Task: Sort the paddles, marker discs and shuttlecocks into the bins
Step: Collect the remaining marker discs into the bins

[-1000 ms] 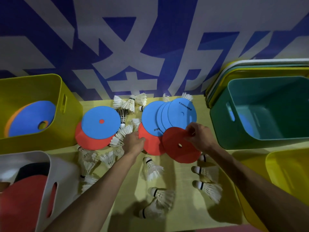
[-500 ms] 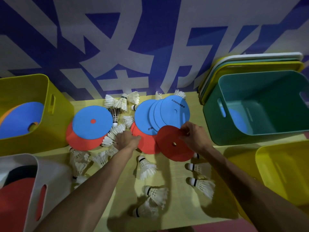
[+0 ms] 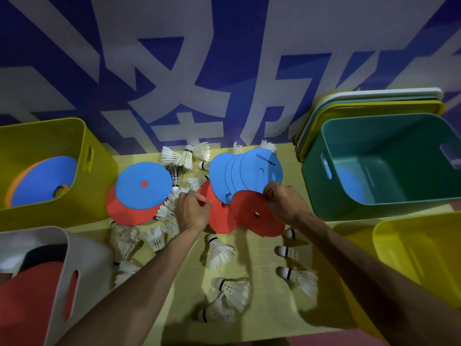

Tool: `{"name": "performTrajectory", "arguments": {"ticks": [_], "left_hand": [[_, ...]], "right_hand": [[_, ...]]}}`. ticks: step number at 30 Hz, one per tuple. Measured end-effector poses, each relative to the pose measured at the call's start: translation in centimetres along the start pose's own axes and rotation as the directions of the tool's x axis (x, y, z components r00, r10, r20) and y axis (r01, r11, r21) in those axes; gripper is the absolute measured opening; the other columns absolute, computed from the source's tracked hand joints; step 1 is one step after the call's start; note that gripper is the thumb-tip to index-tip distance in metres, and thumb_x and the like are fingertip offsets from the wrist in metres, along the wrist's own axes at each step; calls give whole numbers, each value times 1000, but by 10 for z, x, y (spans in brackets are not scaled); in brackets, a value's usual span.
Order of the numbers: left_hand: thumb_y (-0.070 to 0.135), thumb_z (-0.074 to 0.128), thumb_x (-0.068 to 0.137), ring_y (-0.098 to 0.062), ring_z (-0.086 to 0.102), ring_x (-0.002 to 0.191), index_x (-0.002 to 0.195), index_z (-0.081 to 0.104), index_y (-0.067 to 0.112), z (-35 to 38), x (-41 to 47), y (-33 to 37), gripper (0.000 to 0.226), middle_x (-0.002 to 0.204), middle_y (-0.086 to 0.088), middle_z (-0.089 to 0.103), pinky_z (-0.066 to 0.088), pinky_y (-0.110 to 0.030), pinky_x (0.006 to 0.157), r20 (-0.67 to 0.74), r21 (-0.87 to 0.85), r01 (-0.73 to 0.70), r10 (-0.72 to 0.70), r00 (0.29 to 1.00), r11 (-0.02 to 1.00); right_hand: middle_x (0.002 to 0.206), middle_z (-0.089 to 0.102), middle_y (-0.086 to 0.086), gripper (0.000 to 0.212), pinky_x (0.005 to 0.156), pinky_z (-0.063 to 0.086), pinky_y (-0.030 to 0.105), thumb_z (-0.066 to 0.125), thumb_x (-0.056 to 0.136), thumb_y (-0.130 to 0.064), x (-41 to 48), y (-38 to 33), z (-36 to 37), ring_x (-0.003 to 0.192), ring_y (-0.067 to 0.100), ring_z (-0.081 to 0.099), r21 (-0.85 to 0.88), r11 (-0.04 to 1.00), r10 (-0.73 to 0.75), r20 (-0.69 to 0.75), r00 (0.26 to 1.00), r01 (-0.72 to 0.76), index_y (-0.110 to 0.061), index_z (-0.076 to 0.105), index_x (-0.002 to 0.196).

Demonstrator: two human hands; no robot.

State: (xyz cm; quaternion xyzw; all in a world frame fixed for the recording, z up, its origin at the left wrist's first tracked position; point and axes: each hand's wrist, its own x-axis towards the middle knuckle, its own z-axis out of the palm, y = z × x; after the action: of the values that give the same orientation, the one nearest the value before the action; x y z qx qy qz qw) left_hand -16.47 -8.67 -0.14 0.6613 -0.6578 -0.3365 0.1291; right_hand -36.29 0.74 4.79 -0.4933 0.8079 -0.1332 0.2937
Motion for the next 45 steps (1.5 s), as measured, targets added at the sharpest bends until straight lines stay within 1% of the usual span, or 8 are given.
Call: {"name": "performTrajectory", "arguments": {"ticks": [3, 13, 17, 22, 27, 33, 39, 45], "left_hand": [[16, 65, 87, -21, 58, 83, 90, 53, 11, -13, -8, 9, 13, 85, 1, 58, 43, -30, 69, -9, -154, 11, -13, 1000, 988], [13, 69, 85, -14, 57, 64, 91, 54, 10, -71, -37, 30, 16, 78, -3, 62, 42, -15, 53, -193, -325, -9, -57, 980, 946], [13, 71, 83, -23, 64, 78, 94, 56, 15, -82, -48, 43, 18, 85, -9, 66, 54, -32, 73, -255, -420, -10, -107, 961, 908], [13, 67, 87, -24, 69, 85, 113, 62, 12, -81, -65, 55, 27, 95, -10, 70, 57, -46, 83, -168, -619, 37, -178, 970, 784], [11, 61, 91, -18, 69, 88, 125, 58, 5, -82, -79, 65, 35, 105, -10, 70, 57, -34, 74, -115, -759, 47, -204, 972, 649], [1, 56, 92, -15, 68, 79, 119, 55, 10, -81, -87, 98, 28, 93, -7, 68, 59, -30, 66, -16, -894, 78, -205, 979, 441], [-9, 46, 92, -29, 63, 104, 126, 49, 3, -59, -95, 133, 36, 115, -18, 62, 58, -36, 69, 114, -963, 136, -105, 988, 231], [-8, 43, 93, -17, 63, 91, 106, 59, 10, -28, -106, 169, 27, 100, -6, 65, 60, -29, 66, 216, -967, 206, 58, 975, 149]], "right_hand": [[98, 67, 10, 14, 65, 56, 35, 54, 89, -16, 4, -13, -13, 79, 25, 64, -2, 1000, -19, -1, 1000, 19, -18, 59, 102], [102, 73, 3, 25, 82, 53, 26, 74, 79, -14, 6, -32, -59, 84, 13, 64, 101, 986, -129, -70, 989, 136, -14, 74, 103], [83, 71, 0, 16, 73, 51, 23, 82, 70, -14, 4, -33, -71, 74, 11, 63, 164, 977, -124, -75, 989, 135, -14, 77, 85], [69, 68, -5, 13, 68, 46, 19, 85, 66, -26, 1, -25, -69, 73, 6, 63, 275, 955, -102, -48, 994, 112, -19, 74, 68], [68, 68, -3, 14, 59, 49, 16, 82, 72, -25, 4, -21, -75, 62, 6, 62, 382, 919, -70, -74, 995, 93, -15, 74, 72], [77, 67, 10, 7, 59, 56, 34, 72, 83, -14, 5, -10, -115, 64, 20, 63, 597, 788, -56, -176, 983, 151, -18, 68, 79], [69, 59, 1, 8, 49, 51, 23, 60, 90, -6, -14, 27, -175, 57, 9, 57, 752, 614, 26, -321, 947, 238, -9, 65, 96], [75, 61, 2, 8, 44, 48, 20, 56, 92, -5, -24, 95, -214, 65, 13, 59, 804, 542, 159, -386, 909, 247, -12, 59, 93]]}}
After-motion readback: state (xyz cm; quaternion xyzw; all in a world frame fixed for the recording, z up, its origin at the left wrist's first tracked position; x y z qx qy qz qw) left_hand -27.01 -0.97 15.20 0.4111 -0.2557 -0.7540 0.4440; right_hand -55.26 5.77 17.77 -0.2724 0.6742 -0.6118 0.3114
